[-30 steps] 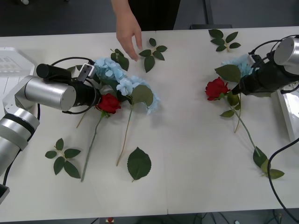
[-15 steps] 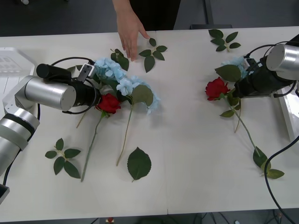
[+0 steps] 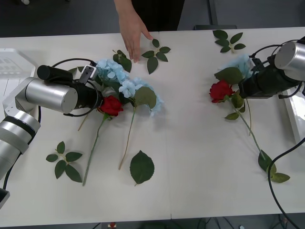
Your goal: Place the red flowers into the right box and the blue flowers into the left box. If a person shows an open palm, hand one flower to the person first, then continue sorting.
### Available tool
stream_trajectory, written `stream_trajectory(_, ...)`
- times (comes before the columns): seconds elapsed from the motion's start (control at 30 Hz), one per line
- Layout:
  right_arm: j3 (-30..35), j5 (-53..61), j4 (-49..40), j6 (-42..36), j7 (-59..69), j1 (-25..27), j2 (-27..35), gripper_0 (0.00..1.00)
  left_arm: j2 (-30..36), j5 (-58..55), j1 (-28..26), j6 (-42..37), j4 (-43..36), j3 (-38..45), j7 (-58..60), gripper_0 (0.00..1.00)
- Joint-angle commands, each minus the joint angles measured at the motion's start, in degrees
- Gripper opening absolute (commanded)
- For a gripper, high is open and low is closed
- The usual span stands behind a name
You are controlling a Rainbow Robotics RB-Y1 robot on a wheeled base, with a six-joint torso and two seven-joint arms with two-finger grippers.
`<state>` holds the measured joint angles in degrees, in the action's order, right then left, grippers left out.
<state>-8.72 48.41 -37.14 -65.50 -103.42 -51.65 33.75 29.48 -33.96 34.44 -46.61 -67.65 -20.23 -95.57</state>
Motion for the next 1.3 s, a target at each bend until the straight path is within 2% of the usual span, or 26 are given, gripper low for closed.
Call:
stream_trajectory(0.03, 5.21, 3.01, -0.47, -2.35, 1.56, -4.25, 2.72, 0.00, -0.57, 0.38, 2.56, 0.73, -0.46, -0.77, -4.63, 1.00)
stream_trajectory(0.13, 8.55, 6.17, -0.47, -3.41, 0.32, -5.57, 4.66, 0.00, -0.57, 0.38, 2.56, 0.73, -0.46, -0.77, -4.63, 1.00)
stream_trajectory(0.3, 14.35, 13.47, -0.47, -3.41, -8.82, -8.91, 8.44, 0.00, -0.57, 0.38, 2.56, 0.73, -0.46, -0.77, -4.63, 1.00)
stream_trajectory(0.43, 14.70, 24.01, -0.47, -2.88, -15.67, -10.76, 9.84, 0.00, -0.57, 0.38, 2.56, 0.73, -0.46, -0.77, -4.63, 1.00)
stream_trajectory(0.63, 14.08, 48.01, -0.56, -0.60, -32.37, -13.57, 9.14, 0.00, -0.57, 0.38, 2.56, 0.73, -0.46, -0.77, -4.63, 1.00)
stream_trajectory(0.83, 11.80, 60.05, -0.56, 1.78, -51.58, -16.91, 5.89, 0.00, -0.57, 0.38, 2.56, 0.73, -0.46, -0.77, -4.63, 1.00)
stream_trajectory(1.1, 11.80, 62.77, -0.56, 8.37, -51.58, -21.57, 0.44, 0.00, -0.57, 0.38, 2.56, 0.73, -0.46, -0.77, -4.63, 1.00)
stream_trajectory(1.3, 9.60, 71.91, -0.65, 14.70, -51.58, -24.56, -2.37, 0.00, -0.57, 0.38, 2.56, 0.73, -0.46, -0.77, -4.63, 1.00)
